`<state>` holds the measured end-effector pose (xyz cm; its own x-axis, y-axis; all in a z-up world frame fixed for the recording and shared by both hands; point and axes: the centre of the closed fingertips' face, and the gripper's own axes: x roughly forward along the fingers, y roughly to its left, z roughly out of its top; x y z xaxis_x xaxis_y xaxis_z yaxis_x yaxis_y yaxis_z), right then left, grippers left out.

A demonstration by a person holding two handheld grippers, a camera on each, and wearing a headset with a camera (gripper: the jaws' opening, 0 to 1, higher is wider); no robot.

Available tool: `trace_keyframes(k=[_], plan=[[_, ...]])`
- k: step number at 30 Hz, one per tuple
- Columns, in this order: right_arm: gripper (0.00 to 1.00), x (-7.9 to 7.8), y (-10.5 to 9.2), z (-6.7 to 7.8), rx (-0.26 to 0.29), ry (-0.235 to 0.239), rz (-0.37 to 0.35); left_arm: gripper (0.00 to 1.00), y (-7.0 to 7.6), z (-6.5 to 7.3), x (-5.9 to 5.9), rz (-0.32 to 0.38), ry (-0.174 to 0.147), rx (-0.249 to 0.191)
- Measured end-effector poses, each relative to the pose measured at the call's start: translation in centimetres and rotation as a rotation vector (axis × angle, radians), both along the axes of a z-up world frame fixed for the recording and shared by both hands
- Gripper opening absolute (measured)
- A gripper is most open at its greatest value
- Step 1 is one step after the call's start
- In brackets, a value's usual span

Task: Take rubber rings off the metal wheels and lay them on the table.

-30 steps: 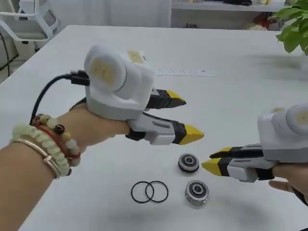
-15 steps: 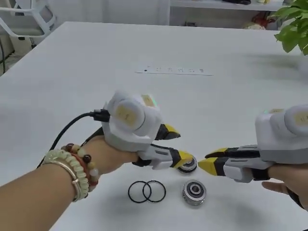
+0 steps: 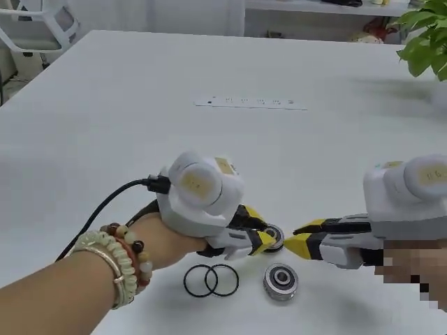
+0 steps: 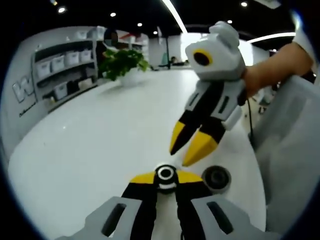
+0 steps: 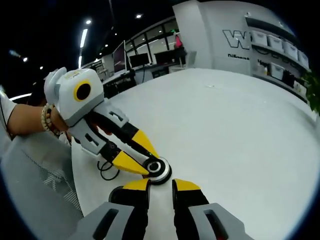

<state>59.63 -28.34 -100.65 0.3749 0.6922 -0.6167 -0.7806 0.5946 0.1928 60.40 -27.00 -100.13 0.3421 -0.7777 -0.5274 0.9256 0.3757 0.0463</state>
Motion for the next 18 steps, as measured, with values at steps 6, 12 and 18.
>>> trace_keyframes(k=[6, 12, 18], plan=[[0.14, -0.1, 0.1, -0.4, -0.049, -0.001, 0.032, 0.14, 0.3, 0.0, -0.2, 0.001, -0.004, 0.011], [0.15, -0.1, 0.4, -0.8, -0.078, -0.003, 0.074, 0.14, 1.1, 0.0, -0.3, 0.003, 0.001, 0.015], [0.17, -0.1, 1.3, -0.9, -0.110, -0.022, 0.132, 0.14, 1.1, -0.1, -0.1, 0.009, 0.002, 0.009]])
